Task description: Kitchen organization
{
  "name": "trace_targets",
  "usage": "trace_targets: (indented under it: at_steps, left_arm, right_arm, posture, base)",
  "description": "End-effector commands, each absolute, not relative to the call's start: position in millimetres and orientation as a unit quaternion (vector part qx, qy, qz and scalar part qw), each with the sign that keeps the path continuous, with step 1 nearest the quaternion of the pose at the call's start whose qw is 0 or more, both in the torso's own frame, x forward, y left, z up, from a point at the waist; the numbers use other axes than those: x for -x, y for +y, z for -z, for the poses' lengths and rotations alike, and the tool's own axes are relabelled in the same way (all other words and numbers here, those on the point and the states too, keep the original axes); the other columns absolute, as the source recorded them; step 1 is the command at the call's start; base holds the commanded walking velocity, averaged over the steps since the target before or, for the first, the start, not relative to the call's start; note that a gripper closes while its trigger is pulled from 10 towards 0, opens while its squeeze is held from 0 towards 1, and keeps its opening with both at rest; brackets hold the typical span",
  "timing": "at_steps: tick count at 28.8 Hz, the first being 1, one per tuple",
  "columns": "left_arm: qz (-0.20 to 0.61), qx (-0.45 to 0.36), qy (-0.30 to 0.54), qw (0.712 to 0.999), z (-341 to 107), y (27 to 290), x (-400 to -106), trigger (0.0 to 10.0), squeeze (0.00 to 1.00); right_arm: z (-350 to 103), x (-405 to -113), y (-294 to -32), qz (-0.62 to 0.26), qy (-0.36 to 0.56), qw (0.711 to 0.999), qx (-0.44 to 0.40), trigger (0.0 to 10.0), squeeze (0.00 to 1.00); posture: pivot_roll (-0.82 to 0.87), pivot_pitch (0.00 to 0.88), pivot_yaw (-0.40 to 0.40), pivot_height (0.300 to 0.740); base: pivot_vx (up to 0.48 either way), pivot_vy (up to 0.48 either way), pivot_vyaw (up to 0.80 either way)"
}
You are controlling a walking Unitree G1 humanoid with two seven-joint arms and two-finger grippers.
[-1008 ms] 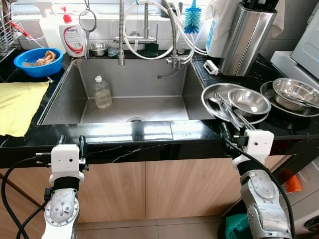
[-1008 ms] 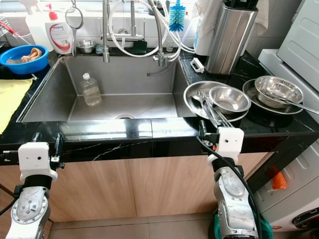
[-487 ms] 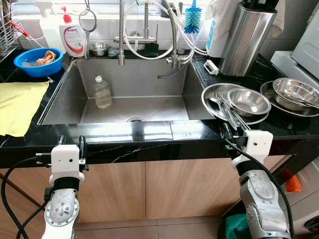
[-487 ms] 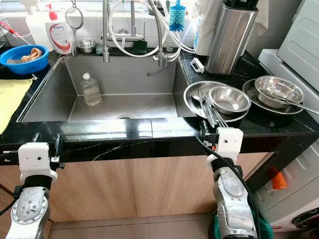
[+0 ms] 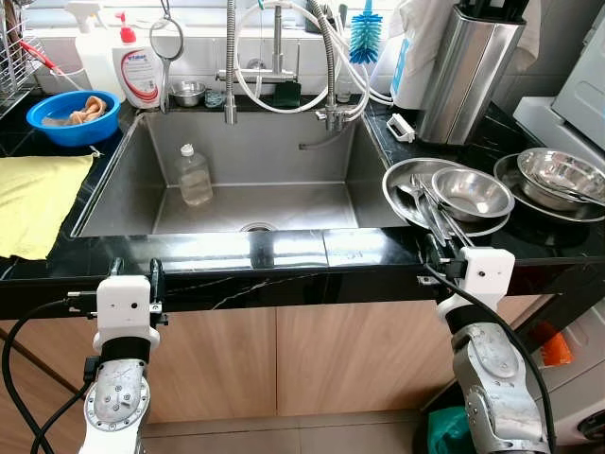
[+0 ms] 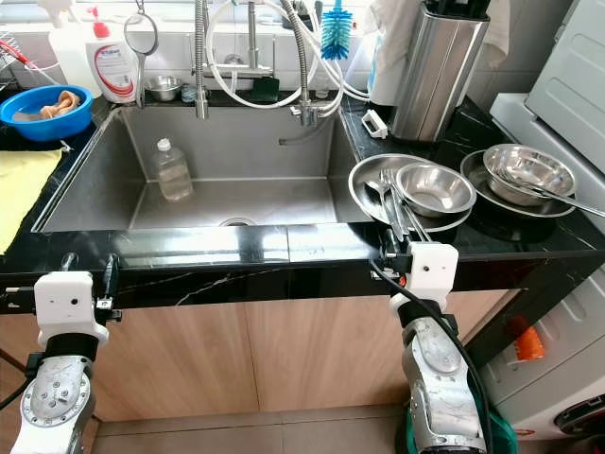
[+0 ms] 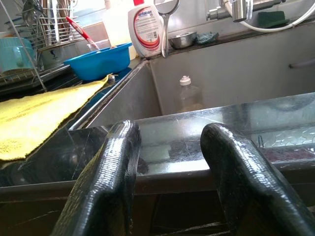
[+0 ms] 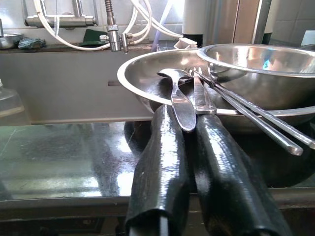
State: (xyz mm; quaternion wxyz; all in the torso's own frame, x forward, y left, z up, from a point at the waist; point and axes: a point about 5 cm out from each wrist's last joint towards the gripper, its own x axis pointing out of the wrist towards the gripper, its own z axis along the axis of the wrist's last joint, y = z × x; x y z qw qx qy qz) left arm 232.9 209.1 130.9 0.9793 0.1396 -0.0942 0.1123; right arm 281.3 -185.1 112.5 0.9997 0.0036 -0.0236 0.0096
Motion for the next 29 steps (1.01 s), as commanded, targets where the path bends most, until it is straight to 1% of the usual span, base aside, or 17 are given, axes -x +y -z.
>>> trace_targets:
  at_steps: [1, 8, 9, 10, 11, 18, 19, 20, 21, 23, 24, 25, 29]
  left_arm:
    - [-0.108, -0.147, -0.091, 0.979, -129.5, 208.5, -231.6, 10.0, 0.0]
    - [-0.109, -0.147, -0.091, 0.979, -129.3, 208.8, -231.6, 10.0, 0.0]
    - [-0.109, -0.147, -0.091, 0.979, -129.2, 208.8, -231.5, 10.0, 0.0]
    - [-0.109, -0.147, -0.091, 0.979, -129.2, 208.8, -231.5, 10.0, 0.0]
    - [-0.109, -0.147, -0.09, 0.979, -129.1, 208.7, -231.5, 10.0, 0.0]
    - [-0.107, -0.146, -0.09, 0.979, -128.7, 208.3, -231.4, 10.0, 0.0]
    - [-0.107, -0.146, -0.089, 0.979, -128.3, 208.2, -231.3, 10.0, 0.0]
    - [-0.107, -0.146, -0.089, 0.979, -128.2, 208.1, -231.2, 10.0, 0.0]
    - [-0.107, -0.146, -0.088, 0.979, -128.1, 208.2, -231.1, 10.0, 0.0]
    - [-0.107, -0.146, -0.088, 0.98, -127.9, 208.2, -231.0, 10.0, 0.0]
    - [-0.107, -0.146, -0.088, 0.98, -127.9, 208.2, -231.1, 10.0, 0.0]
    - [-0.107, -0.146, -0.088, 0.98, -127.9, 208.4, -231.2, 10.0, 0.0]
    - [-0.107, -0.147, -0.087, 0.979, -127.7, 208.4, -231.1, 10.0, 0.0]
  right_arm:
    - [-117.2, -283.4, -183.8, -0.014, -0.036, 0.999, -0.004, 0.0, 0.0]
    - [-119.7, -284.8, -183.0, -0.02, -0.042, 0.999, 0.003, 0.0, 0.0]
    - [-120.8, -285.4, -182.9, -0.02, -0.044, 0.999, 0.006, 9.3, 0.0]
    - [-120.8, -285.4, -182.9, -0.02, -0.044, 0.999, 0.006, 9.3, 0.0]
    - [-121.3, -285.8, -183.0, -0.019, -0.044, 0.999, 0.007, 10.0, 0.0]
    - [-121.0, -286.6, -184.0, -0.015, -0.042, 0.999, 0.008, 10.0, 0.0]
    - [-120.7, -286.4, -184.3, -0.014, -0.043, 0.999, 0.006, 10.0, 0.07]
    - [-120.7, -286.3, -184.4, -0.014, -0.043, 0.999, 0.006, 10.0, 0.07]
    - [-120.7, -286.4, -184.3, -0.013, -0.043, 0.999, 0.004, 10.0, 1.0]
    - [-120.5, -286.4, -184.5, -0.011, -0.042, 0.999, 0.006, 10.0, 1.0]
    - [-120.4, -286.6, -184.5, -0.011, -0.042, 0.999, 0.006, 10.0, 0.58]
    - [-120.0, -287.0, -184.3, -0.011, -0.04, 0.999, 0.008, 10.0, 0.0]
    - [-119.1, -287.2, -184.5, -0.011, -0.037, 0.999, 0.005, 10.0, 0.0]
  posture:
    - [-0.06, 0.0, -0.06, 0.74]
    - [-0.06, 0.0, -0.06, 0.74]
    - [-0.06, 0.0, -0.06, 0.74]
    - [-0.06, 0.0, -0.06, 0.74]
    - [-0.06, 0.0, -0.06, 0.74]
    - [-0.06, 0.0, -0.06, 0.74]
    - [-0.06, 0.0, -0.06, 0.74]
    - [-0.06, 0.0, -0.06, 0.74]
    - [-0.06, 0.0, -0.06, 0.74]
    - [-0.06, 0.0, -0.06, 0.74]
    - [-0.06, 0.0, -0.06, 0.74]
    - [-0.06, 0.0, -0.06, 0.74]
    - [-0.06, 0.0, -0.06, 0.74]
  base:
    - [0.0, 0.0, 0.0]
    - [0.0, 0.0, 0.0]
    - [0.0, 0.0, 0.0]
    - [0.0, 0.0, 0.0]
    - [0.0, 0.0, 0.0]
    - [0.0, 0.0, 0.0]
    - [0.0, 0.0, 0.0]
    - [0.0, 0.0, 0.0]
    - [0.0, 0.0, 0.0]
    - [0.0, 0.0, 0.0]
    - [0.0, 0.0, 0.0]
    - [0.0, 0.0, 0.0]
    - [0.0, 0.0, 0.0]
